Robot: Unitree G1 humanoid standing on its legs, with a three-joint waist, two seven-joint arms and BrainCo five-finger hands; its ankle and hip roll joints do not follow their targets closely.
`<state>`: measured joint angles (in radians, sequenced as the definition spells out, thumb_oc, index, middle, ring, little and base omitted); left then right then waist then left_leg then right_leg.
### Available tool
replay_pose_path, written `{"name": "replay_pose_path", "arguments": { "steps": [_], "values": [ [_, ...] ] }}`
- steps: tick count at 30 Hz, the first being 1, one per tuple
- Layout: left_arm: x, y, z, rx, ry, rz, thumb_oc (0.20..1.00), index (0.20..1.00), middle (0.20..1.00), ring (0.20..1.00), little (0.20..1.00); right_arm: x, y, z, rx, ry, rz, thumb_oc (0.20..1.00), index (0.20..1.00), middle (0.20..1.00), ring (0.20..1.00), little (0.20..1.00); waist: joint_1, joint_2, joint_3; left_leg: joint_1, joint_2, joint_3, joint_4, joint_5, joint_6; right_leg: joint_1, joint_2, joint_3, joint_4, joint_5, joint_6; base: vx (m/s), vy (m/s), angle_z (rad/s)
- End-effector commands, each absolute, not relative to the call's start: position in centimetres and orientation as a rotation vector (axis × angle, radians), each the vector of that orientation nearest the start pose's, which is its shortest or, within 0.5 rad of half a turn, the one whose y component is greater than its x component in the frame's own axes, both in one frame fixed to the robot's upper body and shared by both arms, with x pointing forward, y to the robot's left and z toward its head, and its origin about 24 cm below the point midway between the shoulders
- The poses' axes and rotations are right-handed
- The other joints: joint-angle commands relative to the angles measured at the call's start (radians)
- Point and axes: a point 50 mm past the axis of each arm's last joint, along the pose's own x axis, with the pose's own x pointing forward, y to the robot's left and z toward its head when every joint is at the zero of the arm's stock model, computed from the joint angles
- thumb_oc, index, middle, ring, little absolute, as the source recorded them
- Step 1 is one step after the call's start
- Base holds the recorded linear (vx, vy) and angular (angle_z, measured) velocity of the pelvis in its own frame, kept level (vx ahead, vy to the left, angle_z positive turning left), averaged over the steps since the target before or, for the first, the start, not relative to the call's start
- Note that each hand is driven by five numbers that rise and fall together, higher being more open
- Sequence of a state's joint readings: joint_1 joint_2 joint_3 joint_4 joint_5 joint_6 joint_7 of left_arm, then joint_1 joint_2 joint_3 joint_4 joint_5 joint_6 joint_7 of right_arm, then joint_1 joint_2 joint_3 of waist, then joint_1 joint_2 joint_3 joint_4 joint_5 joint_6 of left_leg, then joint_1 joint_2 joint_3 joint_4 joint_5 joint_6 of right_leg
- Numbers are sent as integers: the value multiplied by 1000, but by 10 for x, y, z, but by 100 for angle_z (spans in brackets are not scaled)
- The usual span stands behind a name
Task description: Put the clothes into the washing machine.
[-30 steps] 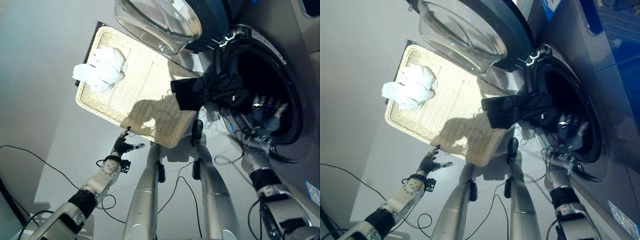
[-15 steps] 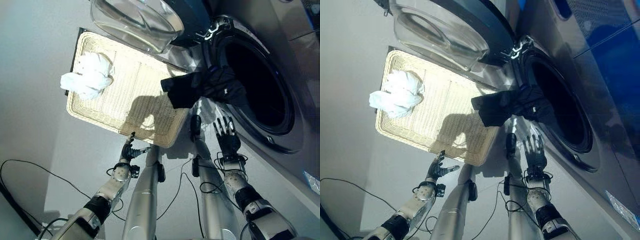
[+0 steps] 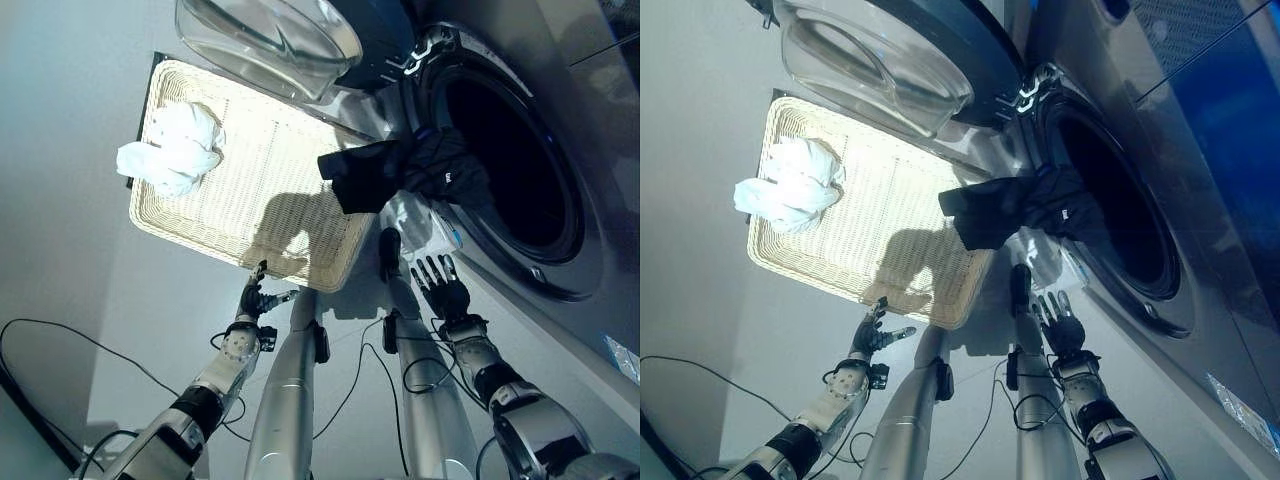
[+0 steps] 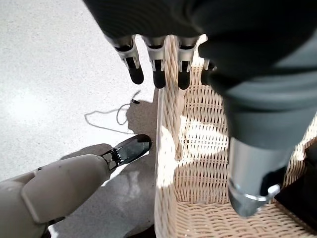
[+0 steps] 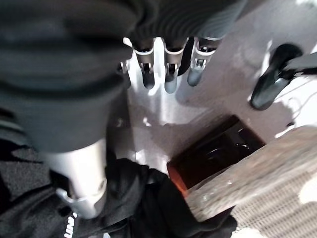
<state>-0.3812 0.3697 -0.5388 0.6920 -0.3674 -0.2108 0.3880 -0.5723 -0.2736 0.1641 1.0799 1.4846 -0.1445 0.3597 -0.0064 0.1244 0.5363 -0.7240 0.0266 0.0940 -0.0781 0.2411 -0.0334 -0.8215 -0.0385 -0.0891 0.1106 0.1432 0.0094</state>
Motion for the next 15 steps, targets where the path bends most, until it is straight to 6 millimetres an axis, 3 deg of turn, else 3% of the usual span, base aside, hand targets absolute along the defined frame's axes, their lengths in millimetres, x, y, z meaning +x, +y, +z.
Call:
{"name": "replay_pose_path", "arguments": {
  "steps": [1, 11, 15],
  "values": [
    [307, 159, -4, 273, 182, 51, 1000, 1000, 1000, 1000, 1000, 331, -213, 3, 1120, 47, -104, 1000, 1000, 1000, 1000, 1000, 10, 33, -16, -74, -79, -19, 40, -3, -27, -16, -17, 6, -47, 78, 102, 12, -70, 18],
    [310, 147, 18, 255, 85, 53, 1000, 1000, 1000, 1000, 1000, 348, -219, 32, 1287, -98, -149, 1000, 1000, 1000, 1000, 1000, 39, 51, -16, -182, -87, -71, 122, -16, -15, -134, 5, -4, 92, 15, 87, 24, -86, 18],
    [309, 143, 24, 247, 62, 57, 1000, 1000, 1000, 1000, 1000, 353, -224, 46, 1272, -161, -135, 1000, 1000, 1000, 1000, 1000, 50, 54, -16, -234, -93, -94, 169, -25, -12, -187, 9, -5, 135, 7, 84, 30, -78, 13]
  ]
}}
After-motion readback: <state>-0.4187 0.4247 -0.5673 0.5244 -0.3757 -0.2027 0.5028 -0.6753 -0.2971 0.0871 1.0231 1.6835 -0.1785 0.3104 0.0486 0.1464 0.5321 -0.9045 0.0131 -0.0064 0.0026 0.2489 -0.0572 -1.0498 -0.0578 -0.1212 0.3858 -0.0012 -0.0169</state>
